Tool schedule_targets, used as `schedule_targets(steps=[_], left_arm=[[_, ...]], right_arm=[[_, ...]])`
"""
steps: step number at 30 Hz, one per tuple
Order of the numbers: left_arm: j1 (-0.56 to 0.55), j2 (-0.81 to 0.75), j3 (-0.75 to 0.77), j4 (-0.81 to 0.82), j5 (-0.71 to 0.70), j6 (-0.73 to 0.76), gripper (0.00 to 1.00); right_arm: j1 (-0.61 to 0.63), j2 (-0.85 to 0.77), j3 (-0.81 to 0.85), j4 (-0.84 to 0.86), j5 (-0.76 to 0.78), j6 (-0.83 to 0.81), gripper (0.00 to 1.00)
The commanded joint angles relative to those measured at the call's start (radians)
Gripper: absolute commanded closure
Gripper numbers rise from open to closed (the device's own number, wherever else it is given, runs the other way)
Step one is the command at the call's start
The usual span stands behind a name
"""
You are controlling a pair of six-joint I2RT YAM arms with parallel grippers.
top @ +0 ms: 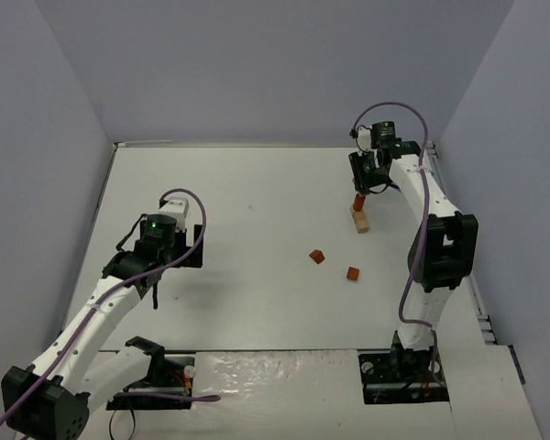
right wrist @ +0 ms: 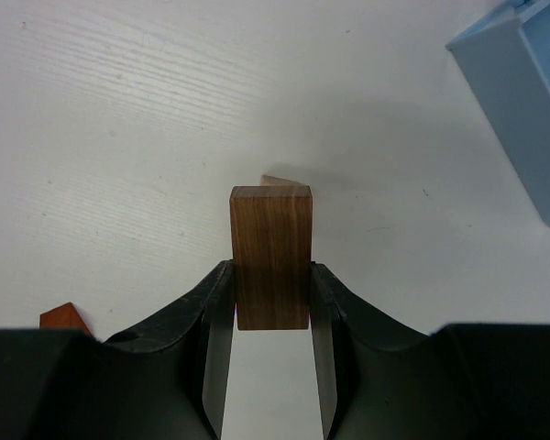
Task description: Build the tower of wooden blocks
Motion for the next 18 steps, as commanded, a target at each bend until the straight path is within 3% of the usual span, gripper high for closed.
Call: schedule_targets(steps=[1,18], left_arm=[[-0.002,0.007,0.06,0.033,0.001,0.012,0.03],[0.001,0.017,0.065,0.032,-0.008,0.012,0.03]], right_arm=[[-0.005,0.001,0.038,-0.009,-0.024,-0.043,1.0],[-0.005,0.055,0.07,0.009,0.044,0.0,1.0]])
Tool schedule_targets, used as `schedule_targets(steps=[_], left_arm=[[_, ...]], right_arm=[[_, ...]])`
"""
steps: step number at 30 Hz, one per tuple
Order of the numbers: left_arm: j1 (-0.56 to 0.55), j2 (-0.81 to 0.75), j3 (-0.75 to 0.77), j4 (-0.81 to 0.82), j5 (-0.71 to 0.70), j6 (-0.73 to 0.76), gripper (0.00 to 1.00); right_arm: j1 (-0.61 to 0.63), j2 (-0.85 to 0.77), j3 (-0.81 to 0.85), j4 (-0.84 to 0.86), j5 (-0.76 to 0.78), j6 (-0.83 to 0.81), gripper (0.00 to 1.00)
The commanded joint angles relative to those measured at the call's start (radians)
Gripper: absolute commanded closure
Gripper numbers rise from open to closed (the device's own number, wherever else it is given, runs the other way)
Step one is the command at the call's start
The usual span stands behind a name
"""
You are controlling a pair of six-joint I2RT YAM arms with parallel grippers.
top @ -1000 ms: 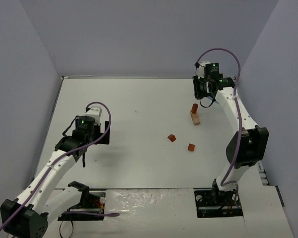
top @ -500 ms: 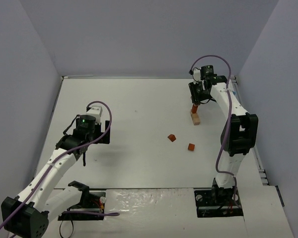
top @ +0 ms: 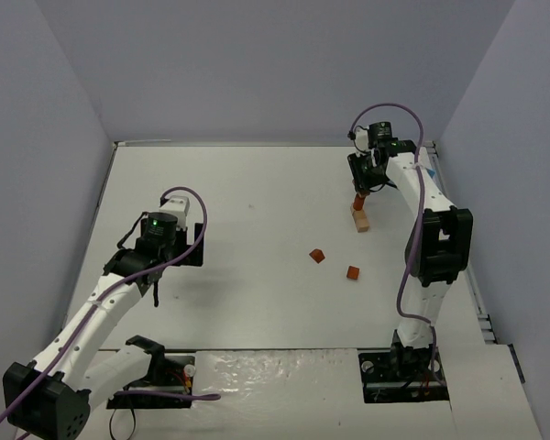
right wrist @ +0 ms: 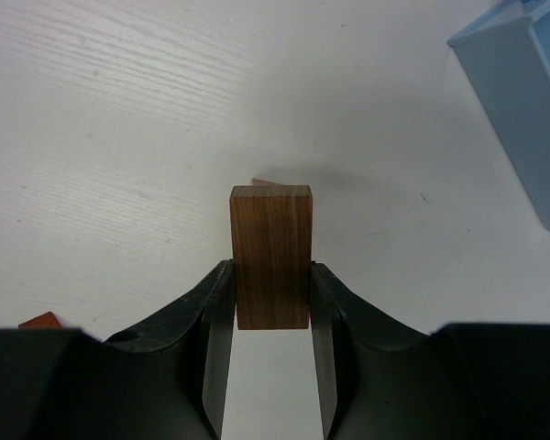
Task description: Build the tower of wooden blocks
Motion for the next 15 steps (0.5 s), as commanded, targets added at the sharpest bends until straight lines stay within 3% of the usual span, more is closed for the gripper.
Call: schedule_targets(steps=[1,15], left_arm=[[0.001,0.003,0.059,0.034,-0.008,0.013,0.03],[0.007,0.009,0.059,0.034,-0.002,0.014,0.03]], right_arm=[[-0.006,0.003,0.051,0.015,0.027,0.026,1.0],[-0.008,0.02,0.046,0.038,0.023,0.056,1.0]])
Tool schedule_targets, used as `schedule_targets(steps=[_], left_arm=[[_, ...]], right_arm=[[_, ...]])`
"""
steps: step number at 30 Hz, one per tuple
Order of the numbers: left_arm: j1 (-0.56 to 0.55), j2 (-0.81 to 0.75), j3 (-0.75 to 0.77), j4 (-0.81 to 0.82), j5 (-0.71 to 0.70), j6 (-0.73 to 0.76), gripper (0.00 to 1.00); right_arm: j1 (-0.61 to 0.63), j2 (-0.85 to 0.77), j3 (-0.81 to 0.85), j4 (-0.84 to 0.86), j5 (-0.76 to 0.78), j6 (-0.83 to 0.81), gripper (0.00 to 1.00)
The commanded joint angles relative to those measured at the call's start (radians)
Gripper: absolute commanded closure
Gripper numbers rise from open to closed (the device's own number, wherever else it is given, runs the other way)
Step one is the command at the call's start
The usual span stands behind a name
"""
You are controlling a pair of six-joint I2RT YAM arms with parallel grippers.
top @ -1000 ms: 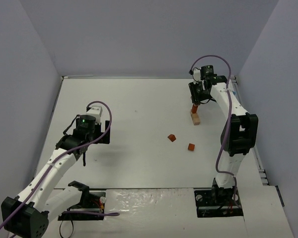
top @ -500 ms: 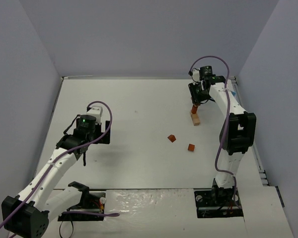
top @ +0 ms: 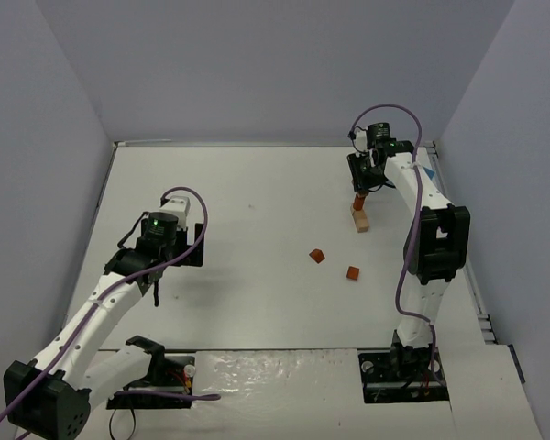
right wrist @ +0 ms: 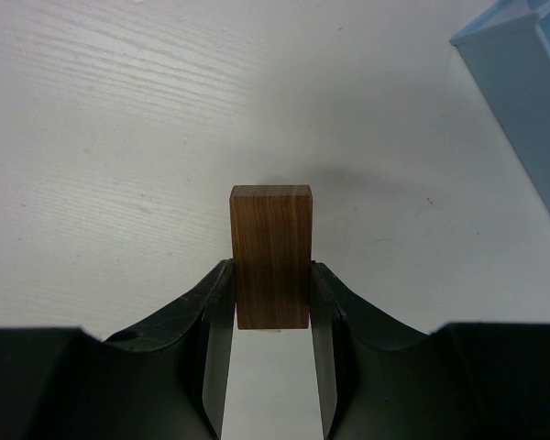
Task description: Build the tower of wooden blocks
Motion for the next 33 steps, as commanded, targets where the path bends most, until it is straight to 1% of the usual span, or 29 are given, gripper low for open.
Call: schedule_targets(steps=[1,33], left_arm=[[0.007,0.002,0.058,0.034,-0.002,0.014,0.03],[0.007,0.002,0.059,0.031,0.007,0.012,0.03]], right_arm=[[-0.007,-0.008,0.036,0.021,0.013,0.015,1.0],[-0.006,-0.053,-0.025,0.018,0.029,0.038,1.0]])
